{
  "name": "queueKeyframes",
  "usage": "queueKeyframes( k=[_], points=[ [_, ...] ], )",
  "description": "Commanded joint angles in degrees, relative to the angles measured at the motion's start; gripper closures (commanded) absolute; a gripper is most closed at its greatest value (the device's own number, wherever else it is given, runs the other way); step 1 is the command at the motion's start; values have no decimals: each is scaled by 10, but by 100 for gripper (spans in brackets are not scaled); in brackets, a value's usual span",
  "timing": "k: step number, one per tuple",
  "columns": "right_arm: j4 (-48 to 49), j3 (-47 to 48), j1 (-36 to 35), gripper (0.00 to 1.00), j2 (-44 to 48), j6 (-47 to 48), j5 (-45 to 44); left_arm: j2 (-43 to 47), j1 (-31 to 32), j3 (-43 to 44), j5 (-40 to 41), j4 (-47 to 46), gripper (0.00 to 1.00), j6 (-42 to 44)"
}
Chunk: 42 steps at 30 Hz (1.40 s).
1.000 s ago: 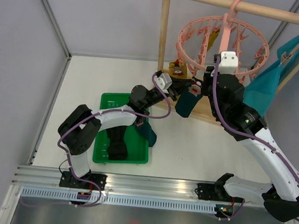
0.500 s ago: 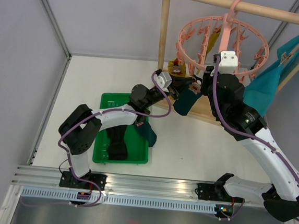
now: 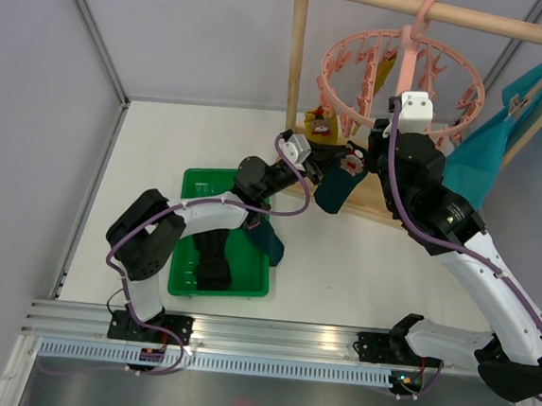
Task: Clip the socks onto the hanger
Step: Clamp the sock onto the hanger.
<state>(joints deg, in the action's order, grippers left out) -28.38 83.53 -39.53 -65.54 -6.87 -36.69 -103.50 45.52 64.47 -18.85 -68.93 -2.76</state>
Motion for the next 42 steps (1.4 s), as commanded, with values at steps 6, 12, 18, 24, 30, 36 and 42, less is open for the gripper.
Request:
queueKeyframes(
  k=[6, 12, 18, 24, 30, 36, 42],
  points=[
    [27, 28, 3, 100, 1, 3, -11, 27, 4, -15, 14, -47, 98, -3],
    [25, 26, 2, 100, 1, 4, -9, 30, 4, -14, 22, -53, 98, -2],
    [23, 26, 3, 100, 2, 2, -9, 35, 4, -12, 24, -58, 98, -2],
    [22, 25, 3, 100, 3, 2, -9, 39, 4, -4, 21, -57, 98, -3],
    [21, 23, 3, 100, 2, 0, -8, 40, 4, 3, 15, -57, 98, -7],
    [22, 24, 3, 100, 1, -2, -8, 35, 4, 13, 8, -55, 98, -17],
    [21, 24, 3, 100, 1, -2, -6, 25, 4, 24, 14, -60, 98, -28]
  ],
)
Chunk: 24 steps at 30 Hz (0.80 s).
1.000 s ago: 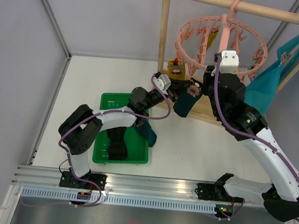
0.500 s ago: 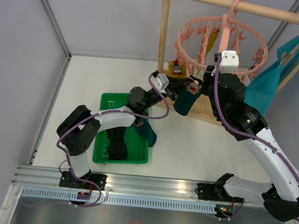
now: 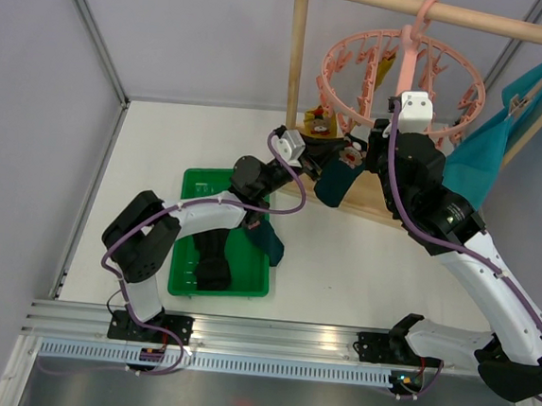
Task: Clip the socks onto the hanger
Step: Clamp the sock onto the hanger.
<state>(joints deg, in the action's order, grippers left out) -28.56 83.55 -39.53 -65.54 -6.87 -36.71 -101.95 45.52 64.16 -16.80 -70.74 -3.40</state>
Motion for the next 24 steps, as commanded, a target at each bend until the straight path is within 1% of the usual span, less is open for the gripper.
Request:
queueKeyframes(
  k=[1, 12, 13, 14, 16, 17, 19, 20, 23, 24],
  points=[
    [23, 23, 3, 100, 1, -2, -6, 9, 4, 31, -6, -44, 98, -23],
    [22, 22, 3, 99, 1, -5, -2, 3, 4, 37, 4, -43, 98, -42],
    [22, 22, 3, 95, 3, -6, -1, 3, 4, 36, 6, -42, 98, -42],
    [22, 22, 3, 85, 3, -7, 1, 4, 4, 34, 10, -41, 98, -42],
    [23, 23, 3, 69, 9, -10, 12, 8, 4, 31, 15, -38, 98, -42],
    [22, 24, 3, 55, 12, -11, 17, 10, 4, 30, 22, -34, 98, -44],
    [22, 25, 3, 46, 19, -16, 30, 16, 4, 25, 35, -28, 98, -49],
    [19, 26, 2, 37, 21, -17, 44, 19, 3, 24, 50, -22, 97, -53],
    [13, 25, 4, 27, 29, -24, 66, 36, 0, 24, 74, 15, 97, -63],
    [12, 25, 3, 26, 30, -27, 71, 42, -1, 26, 82, 28, 97, -64]
  ],
)
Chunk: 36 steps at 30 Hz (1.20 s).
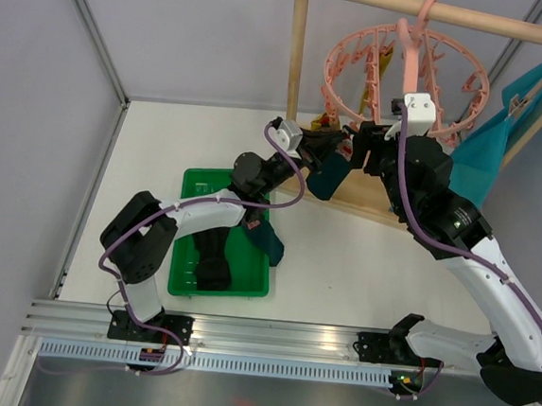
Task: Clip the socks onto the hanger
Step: Clamp the sock onto the hanger.
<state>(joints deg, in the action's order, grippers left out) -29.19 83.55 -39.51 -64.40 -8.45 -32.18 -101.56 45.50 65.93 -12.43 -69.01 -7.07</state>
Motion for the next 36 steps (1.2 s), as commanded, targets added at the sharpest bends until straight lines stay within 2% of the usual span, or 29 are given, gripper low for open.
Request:
queueKeyframes(
  k=[1, 4, 8, 16, 21, 25, 31, 33, 36],
  points=[
    [17, 23, 3, 25, 24, -14, 28, 43, -1, 11, 45, 41, 97, -28],
    [15, 20, 3, 22, 37, -24, 51, 60, -16, 31, 72, 118, 98, -48],
    [11, 14, 3, 21, 56, -35, 81, 80, -42, 43, 94, 173, 98, -85],
    [-8, 1, 3, 21, 89, -47, 97, 70, -98, 103, 91, 307, 98, -152],
    [-21, 2, 3, 21, 104, -49, 99, 51, -111, 184, 89, 424, 98, -160],
    [-29, -1, 3, 21, 113, -50, 98, 46, -111, 211, 84, 454, 97, -157],
    [-40, -8, 3, 21, 123, -48, 94, 82, -111, 177, 77, 462, 66, -152],
    [-41, -13, 3, 21, 127, -47, 95, 110, -111, 156, 78, 470, 60, -148],
    [-45, -17, 2, 20, 134, -46, 94, 163, -110, 112, 106, 502, 59, -136]
  ],
)
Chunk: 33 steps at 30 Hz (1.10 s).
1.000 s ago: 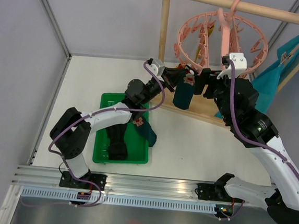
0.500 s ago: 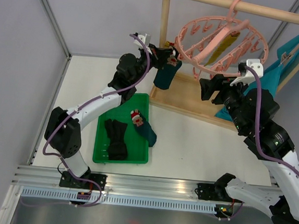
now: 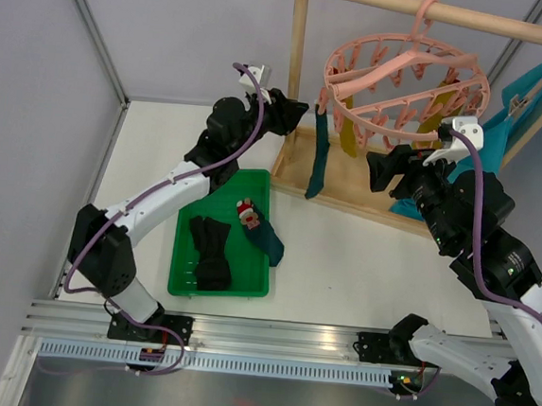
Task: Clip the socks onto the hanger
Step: Clamp the sock onto the hanger, then pick up the sock from the bin.
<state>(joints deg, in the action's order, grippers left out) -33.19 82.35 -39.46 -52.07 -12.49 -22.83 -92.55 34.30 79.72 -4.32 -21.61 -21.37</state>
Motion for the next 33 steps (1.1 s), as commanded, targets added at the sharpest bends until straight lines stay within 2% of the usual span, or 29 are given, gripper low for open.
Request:
queueKeyframes(
  k=[1, 7, 11, 13, 19, 26, 33],
  points=[
    [-5, -5, 2, 20, 13, -6, 2, 90, 1, -38, 38, 44, 60, 7],
    [-7, -17, 3, 20, 22, -4, 10, 207, 1, -158, 208, 174, 60, -3],
    [-4, -31, 3, 20, 25, -3, 14, 247, 0, -270, 285, 213, 55, -40],
    [1, -38, 3, 20, 25, -3, 18, 245, -3, -295, 299, 240, 55, -79],
    [3, -54, 3, 20, 27, -7, 18, 185, -11, -327, 324, 271, 56, -140],
    [1, -57, 3, 20, 37, -6, 18, 62, -18, -308, 285, 281, 55, -167],
    [3, -68, 3, 20, 44, -8, 20, -1, -18, -311, 247, 253, 52, -206]
  ],
)
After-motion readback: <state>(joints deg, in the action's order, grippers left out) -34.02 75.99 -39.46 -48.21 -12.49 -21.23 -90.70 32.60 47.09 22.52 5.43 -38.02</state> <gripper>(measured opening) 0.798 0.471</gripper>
